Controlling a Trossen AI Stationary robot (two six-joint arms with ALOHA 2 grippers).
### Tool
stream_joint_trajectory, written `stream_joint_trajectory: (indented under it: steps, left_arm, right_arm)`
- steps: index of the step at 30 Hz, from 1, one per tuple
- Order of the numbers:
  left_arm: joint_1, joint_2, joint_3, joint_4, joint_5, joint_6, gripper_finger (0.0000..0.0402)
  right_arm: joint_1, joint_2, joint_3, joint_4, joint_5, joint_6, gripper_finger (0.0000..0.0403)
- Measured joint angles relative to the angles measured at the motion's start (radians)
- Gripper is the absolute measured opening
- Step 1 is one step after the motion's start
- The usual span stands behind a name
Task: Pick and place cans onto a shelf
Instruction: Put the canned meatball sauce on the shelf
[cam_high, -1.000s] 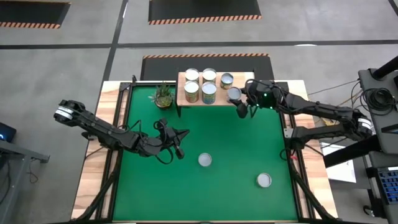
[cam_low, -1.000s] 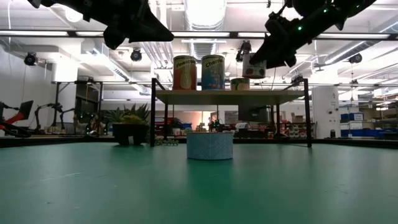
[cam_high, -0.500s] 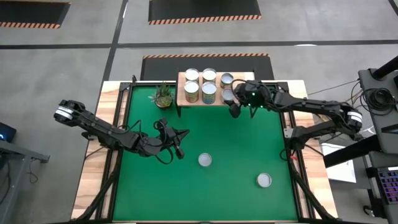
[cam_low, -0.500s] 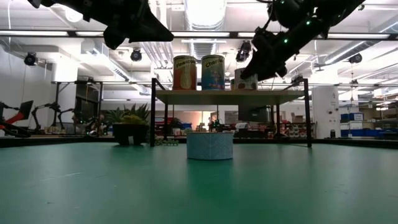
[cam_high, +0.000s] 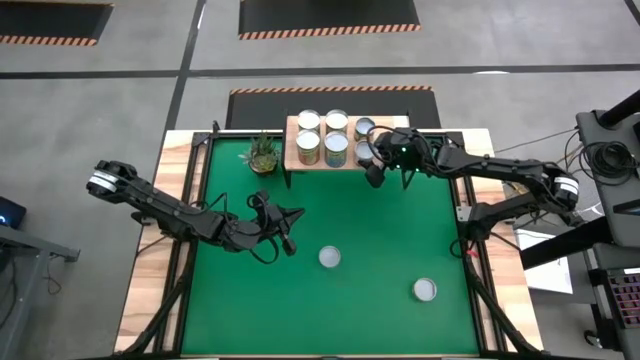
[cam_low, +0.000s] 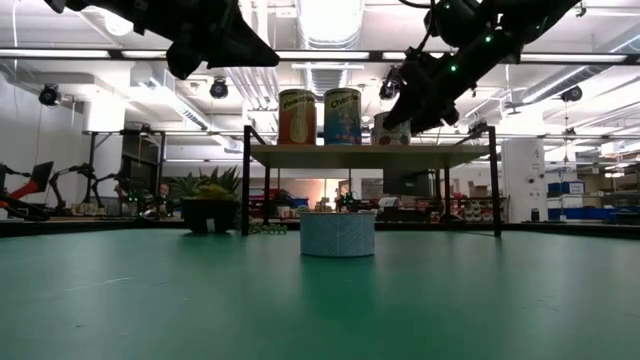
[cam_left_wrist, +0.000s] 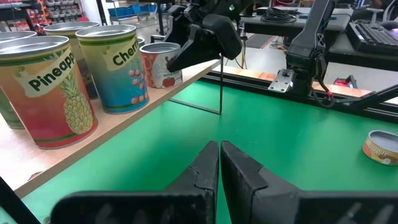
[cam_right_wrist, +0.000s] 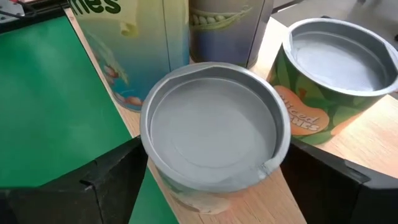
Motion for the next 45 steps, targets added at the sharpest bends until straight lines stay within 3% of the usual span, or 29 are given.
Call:
stream_joint_trajectory:
  steps: [17, 25, 29, 39, 45]
  left_arm:
    - [0.0, 0.0, 0.0, 0.0, 0.0, -0.004, 0.0]
    - [0.0, 0.0, 0.0, 0.0, 0.0, -0.008, 0.0]
    - [0.0, 0.0, 0.0, 0.0, 0.0, -0.008, 0.0]
    - [0.0, 0.0, 0.0, 0.001, 0.0, -0.013, 0.0]
    - [0.0, 0.0, 0.0, 0.0, 0.0, -0.016, 0.0]
  right_arm:
    - [0.007, -0.144, 0.0, -0.118, -0.01, -0.012, 0.0327]
    - [0.021, -0.165, 0.0, -0.054, -0.01, -0.021, 0.0315]
    - [0.02, -0.143, 0.0, 0.025, -0.009, -0.02, 0.0257]
    - [0.017, -0.056, 0.001, 0.038, 0.001, -0.11, 0.0028]
    - [0.015, -0.06, 0.002, 0.029, 0.0, -0.123, 0.0011]
